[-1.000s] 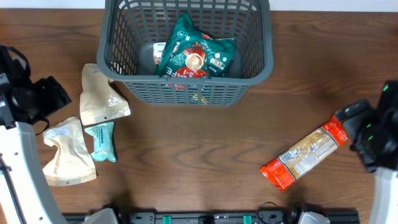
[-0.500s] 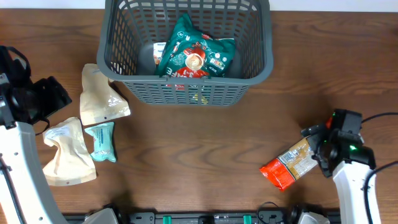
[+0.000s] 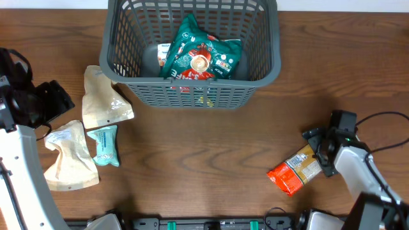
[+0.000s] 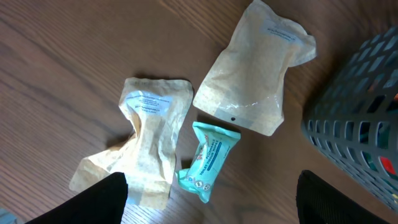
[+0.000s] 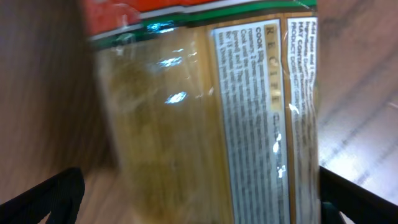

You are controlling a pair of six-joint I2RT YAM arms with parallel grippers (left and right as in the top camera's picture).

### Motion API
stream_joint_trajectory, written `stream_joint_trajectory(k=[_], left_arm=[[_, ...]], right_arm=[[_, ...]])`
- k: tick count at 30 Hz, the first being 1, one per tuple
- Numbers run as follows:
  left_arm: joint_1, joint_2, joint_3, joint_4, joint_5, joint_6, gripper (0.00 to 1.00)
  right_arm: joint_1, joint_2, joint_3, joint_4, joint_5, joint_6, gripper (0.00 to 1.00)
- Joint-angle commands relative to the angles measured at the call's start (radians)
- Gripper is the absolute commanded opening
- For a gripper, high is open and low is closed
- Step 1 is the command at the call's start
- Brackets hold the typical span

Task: Pack container
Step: 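Lift the spaghetti pack and carry it into the basket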

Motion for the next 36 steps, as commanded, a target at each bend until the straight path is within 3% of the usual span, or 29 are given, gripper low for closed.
stream_joint_trajectory(k=[1,4,7,9,12,20,24,28,36], left_arm=[[-0.004,0.002,0.018,-0.004,-0.001,0.014,0.77],[-0.004,0.002,0.018,-0.006,-0.001,0.013,0.77],[-0.004,0.002,0.018,-0.006,-0.001,0.013,0.77],[-0.004,0.002,0.018,-0.006,-0.001,0.013,0.77],[-0.004,0.002,0.018,-0.006,-0.001,0.013,0.77],[-0.004,0.002,0.018,-0.006,-0.001,0.013,0.77],[-0.004,0.002,0.018,-0.006,-0.001,0.014,0.77],[-0.004,0.002,0.018,-0.006,-0.001,0.014,0.77],[-0.004,0.002,0.018,-0.006,-0.001,0.014,0.77]], right_arm=[[-0.005,0.06,-0.011,0.033,-0.032,0.015,0.99],[-0.006,0.091,-0.011,0.055,-0.032,0.015,0.89],[-0.006,0.107,-0.011,0.068,-0.032,0.016,0.44],[-0.006,0.108,-0.011,0.073,-0.032,0.016,0.31],[-0.006,0.108,-0.011,0.074,-0.032,0.015,0.01],[-0.005,0.108,-0.002,0.126,-0.087,-0.034,0.01],[-0.005,0.088,0.077,0.136,-0.215,-0.195,0.01],[-0.005,0.054,0.259,0.06,-0.281,-0.386,0.01],[0.005,0.043,0.792,-0.174,-0.278,-0.673,0.01]])
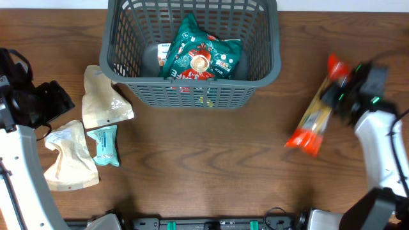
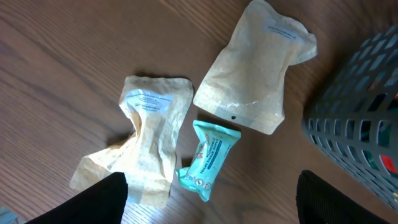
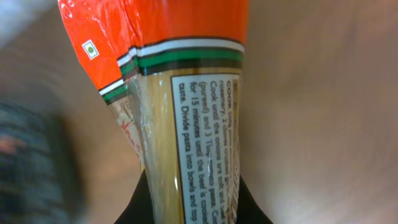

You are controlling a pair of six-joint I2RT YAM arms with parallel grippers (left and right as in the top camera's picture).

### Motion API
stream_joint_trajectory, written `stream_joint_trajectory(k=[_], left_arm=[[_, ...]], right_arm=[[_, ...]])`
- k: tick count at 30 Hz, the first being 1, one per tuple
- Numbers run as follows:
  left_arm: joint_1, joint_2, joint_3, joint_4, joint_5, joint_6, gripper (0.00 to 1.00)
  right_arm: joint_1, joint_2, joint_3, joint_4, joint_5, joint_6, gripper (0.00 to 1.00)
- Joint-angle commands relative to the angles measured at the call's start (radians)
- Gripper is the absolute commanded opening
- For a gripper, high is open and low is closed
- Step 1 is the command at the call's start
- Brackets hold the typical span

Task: Pack container
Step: 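Lift the spaghetti pack and carry it into the basket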

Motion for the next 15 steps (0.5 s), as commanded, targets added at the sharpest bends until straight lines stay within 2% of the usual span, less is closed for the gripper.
stream_joint_trajectory(k=[1,8,15], left_arm=[[-0.004,0.002,0.018,-0.002,-0.001,0.014,0.77],[-0.004,0.002,0.018,-0.002,-0.001,0.013,0.77],[-0.004,0.002,0.018,-0.003,-0.001,0.013,0.77]], right_arm=[[0.01,-0.037,0.244,-0.037,-0.039,-0.193,0.01],[0.065,-0.036,0.547,-0.06,-0.215,-0.507,0.01],[0.249,0.009,0.72,-0.058,-0.245,-0.777,0.01]])
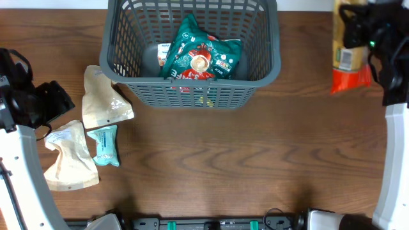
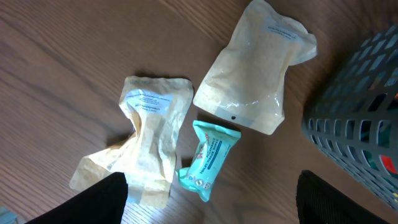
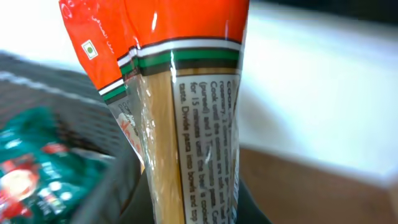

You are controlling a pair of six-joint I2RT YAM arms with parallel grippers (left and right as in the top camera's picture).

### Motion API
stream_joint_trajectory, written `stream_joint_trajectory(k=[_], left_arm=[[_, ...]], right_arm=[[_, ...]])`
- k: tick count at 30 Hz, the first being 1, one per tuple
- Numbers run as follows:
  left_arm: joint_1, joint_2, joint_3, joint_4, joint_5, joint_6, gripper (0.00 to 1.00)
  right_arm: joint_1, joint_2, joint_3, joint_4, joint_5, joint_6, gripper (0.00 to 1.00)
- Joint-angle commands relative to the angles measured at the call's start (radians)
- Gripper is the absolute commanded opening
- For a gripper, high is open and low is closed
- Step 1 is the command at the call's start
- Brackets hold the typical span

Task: Pack container
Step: 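Lift the spaghetti pack and carry it into the basket, then open the right gripper and withdraw it to the right side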

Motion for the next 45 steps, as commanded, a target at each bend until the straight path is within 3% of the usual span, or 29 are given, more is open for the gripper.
stream_joint_trajectory(k=[1,15,24,32,38,39,40,42,45], left_arm=[[-0.004,0.002,0.018,-0.003,0.0,0.013,0.77],[-0.004,0.002,0.018,-0.013,0.0,0.013,0.77],[-0.004,0.002,0.018,-0.019,-0.001,0.013,0.77],[-0.004,0.002,0.018,-0.018,-0.001,0.014,0.77],[-0.004,0.002,0.018,-0.019,-0.001,0.022,0.77],[-0.004,0.002,0.018,-0.019,-0.001,0.022,0.77],[-0.004,0.002,0.018,-0.019,-0.001,0.022,0.76],[-0.004,0.002,0.018,-0.019,-0.001,0.022,0.77],[-0.004,0.002,0.018,-0.019,-0.001,0.022,0.77]], right_arm=[[0.102,0.019,0.111,0.023,-0.058,-0.197,0.01],[0.418,0.364,0.518,-0.017,-0.055,-0.285,0.01],[0.539,0.491,0.535,-0.082,-0.03,-0.323,0.01],[0.553,0.642,0.534,-0.295,-0.029,-0.421,0.01],[0.549,0.732,0.534,-0.357,-0.029,-0.426,0.01],[0.549,0.739,0.534,-0.36,-0.029,-0.426,0.05],[0.549,0.74,0.534,-0.362,-0.029,-0.425,0.18],[0.549,0.74,0.534,-0.365,-0.029,-0.425,0.28],[0.547,0.739,0.534,-0.365,-0.029,-0.424,0.57]])
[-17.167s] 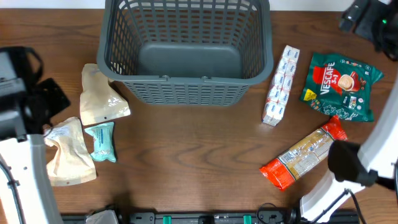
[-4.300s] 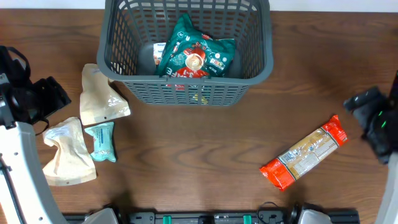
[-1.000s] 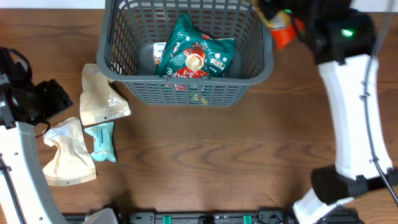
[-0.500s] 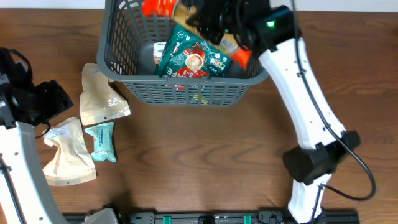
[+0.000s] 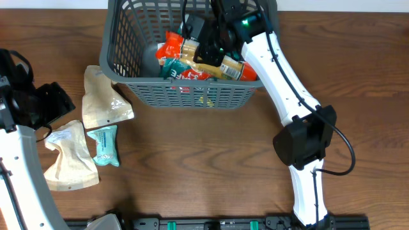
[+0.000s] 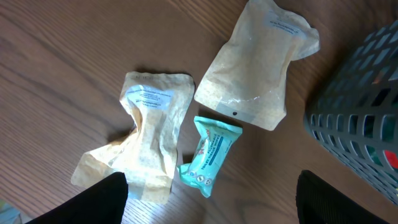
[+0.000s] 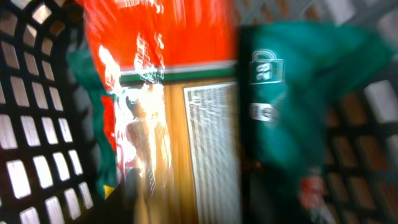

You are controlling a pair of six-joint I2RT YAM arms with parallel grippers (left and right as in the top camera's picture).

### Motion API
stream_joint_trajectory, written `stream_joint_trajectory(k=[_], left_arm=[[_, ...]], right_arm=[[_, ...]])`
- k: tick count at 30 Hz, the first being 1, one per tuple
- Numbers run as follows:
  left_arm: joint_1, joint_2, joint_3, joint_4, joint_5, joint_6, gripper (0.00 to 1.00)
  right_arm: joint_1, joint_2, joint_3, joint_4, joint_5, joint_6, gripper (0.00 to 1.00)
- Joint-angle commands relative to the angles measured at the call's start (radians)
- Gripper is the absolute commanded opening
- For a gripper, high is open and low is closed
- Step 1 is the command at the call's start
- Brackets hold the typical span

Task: Pack container
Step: 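Open the right gripper and withdraw it to the right side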

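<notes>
The grey mesh basket (image 5: 263, 75) stands at the table's far middle. My right gripper (image 5: 214, 43) reaches down into it, shut on the orange-ended pasta packet (image 5: 220, 64), which lies slantwise over a green snack bag (image 5: 171, 68). In the right wrist view the packet (image 7: 186, 124) fills the frame, blurred, with the green bag (image 7: 298, 93) beside it. My left gripper (image 5: 48, 102) hovers open at the left, above two tan pouches (image 6: 255, 68) (image 6: 146, 137) and a teal bar (image 6: 210, 155).
On the table left of the basket lie the upper tan pouch (image 5: 102, 96), the lower tan pouch (image 5: 67, 156) and the teal bar (image 5: 104, 145). A corner of the basket (image 6: 360, 137) shows at the right of the left wrist view.
My right gripper held the pasta packet upright over the table's far right, beside the basket. Now it is inside the basket with the packet lying across the green bag. The left arm barely shifted.
The pasta packet lay on the table at the near right with my right gripper at it. Then it hung lifted at the right, then upright at the far right edge, and now it is down in the basket. The left gripper stayed open over the pouches.
</notes>
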Motion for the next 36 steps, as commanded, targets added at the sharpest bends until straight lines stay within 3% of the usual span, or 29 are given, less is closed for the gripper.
stream_joint_trajectory(k=[1,2,4,12,20,27,32,36], left_arm=[[-0.004,0.002,0.018,-0.003,-0.001,0.02,0.77],[-0.004,0.002,0.018,-0.003,-0.001,0.023,0.77],[-0.004,0.002,0.018,-0.003,-0.001,0.031,0.77],[-0.004,0.002,0.018,-0.003,-0.001,0.051,0.77],[-0.005,0.002,0.018,-0.003,0.0,0.06,0.77],[-0.054,0.002,0.018,-0.002,-0.001,0.155,0.77],[-0.113,0.007,0.018,0.002,0.0,0.218,0.77],[-0.155,0.026,0.018,0.016,0.0,0.242,0.77]], right_arm=[[-0.006,-0.044,0.034,-0.001,-0.011,-0.011,0.73],[-0.007,-0.044,0.034,-0.004,-0.011,-0.009,0.9],[-0.014,-0.047,0.034,-0.003,-0.011,0.021,0.99],[-0.08,-0.148,0.051,0.111,-0.011,0.229,0.99],[-0.247,-0.353,0.13,0.152,0.055,0.515,0.99],[-0.499,-0.512,0.131,-0.06,0.194,0.685,0.99],[-0.653,-0.499,0.122,-0.304,0.244,0.807,0.99],[-0.694,-0.454,0.064,-0.409,0.243,0.819,0.99]])
